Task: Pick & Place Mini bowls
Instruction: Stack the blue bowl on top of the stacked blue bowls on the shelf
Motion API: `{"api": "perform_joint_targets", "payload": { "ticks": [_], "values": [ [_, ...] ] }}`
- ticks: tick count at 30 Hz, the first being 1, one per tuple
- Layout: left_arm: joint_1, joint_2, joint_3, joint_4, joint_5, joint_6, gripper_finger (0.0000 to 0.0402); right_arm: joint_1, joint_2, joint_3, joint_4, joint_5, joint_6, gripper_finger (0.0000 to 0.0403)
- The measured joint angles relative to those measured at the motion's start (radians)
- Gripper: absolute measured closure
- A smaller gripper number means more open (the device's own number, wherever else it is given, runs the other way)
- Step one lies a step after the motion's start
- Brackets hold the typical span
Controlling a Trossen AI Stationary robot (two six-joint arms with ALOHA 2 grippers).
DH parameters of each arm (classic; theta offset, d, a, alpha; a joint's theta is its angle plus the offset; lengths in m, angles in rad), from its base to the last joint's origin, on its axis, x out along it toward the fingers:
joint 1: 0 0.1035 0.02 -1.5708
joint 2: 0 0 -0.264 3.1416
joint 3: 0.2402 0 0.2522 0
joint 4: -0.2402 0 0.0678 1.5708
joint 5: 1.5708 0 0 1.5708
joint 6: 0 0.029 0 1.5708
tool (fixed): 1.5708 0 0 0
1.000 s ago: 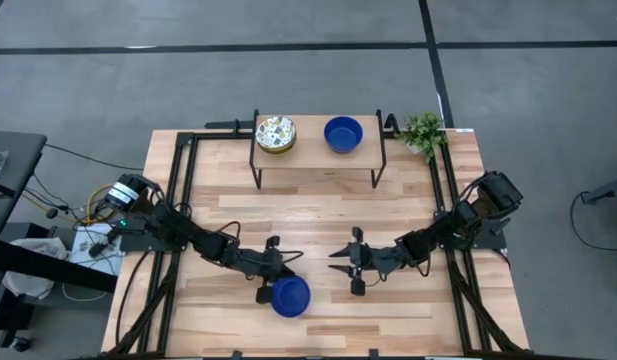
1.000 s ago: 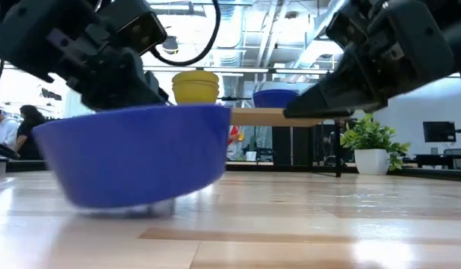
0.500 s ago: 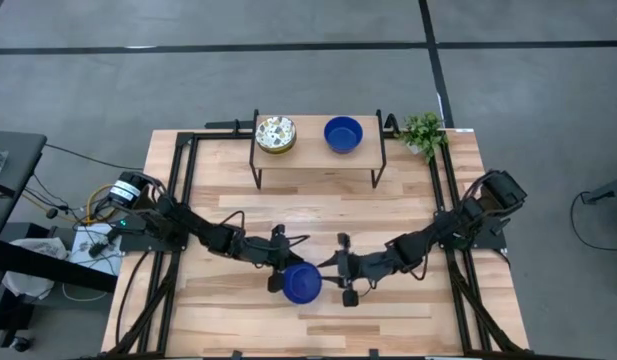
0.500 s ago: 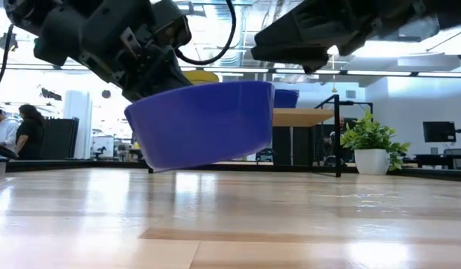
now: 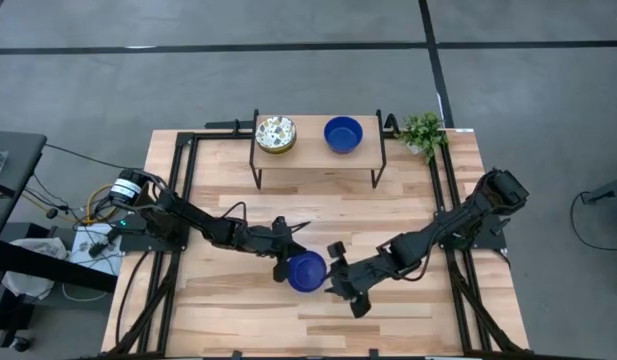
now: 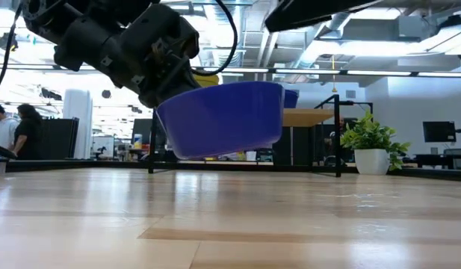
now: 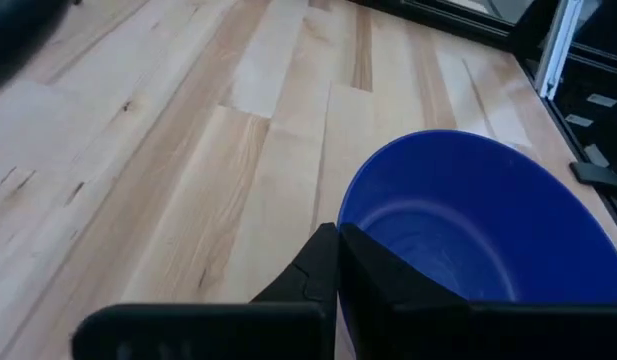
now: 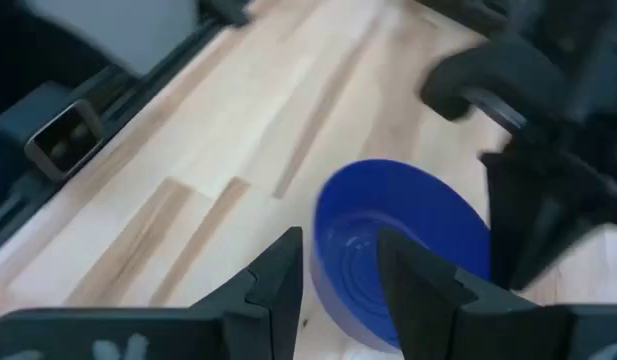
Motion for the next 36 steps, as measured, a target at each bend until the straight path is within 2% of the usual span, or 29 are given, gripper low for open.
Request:
{"api": "perform_joint_targets", "payload": {
  "ticks": [5, 13, 26, 31, 36],
  "values": [
    [-0.002, 0.000, 0.000, 0.005, 0.008, -0.003, 0.0393, 0.002, 0.000, 0.000, -0.012, -0.065, -0.094, 0.0283],
    [-0.029, 0.000, 0.000, 0.011, 0.008, -0.007, 0.0393, -0.005, 0.016, 0.000, -0.048, -0.064, -0.131, 0.0288],
    [-0.036, -0.002, 0.000, 0.051, 0.020, -0.010, 0.0392, -0.017, 0.062, 0.001, -0.046, -0.064, -0.207, 0.0326],
    [-0.035, -0.002, 0.000, 0.054, 0.020, -0.010, 0.0392, -0.019, 0.063, 0.000, -0.040, -0.063, -0.294, 0.0328],
    [-0.034, -0.002, 0.000, 0.055, 0.019, -0.010, 0.0392, -0.025, 0.063, 0.000, -0.040, -0.063, -0.306, 0.0328]
  ]
}}
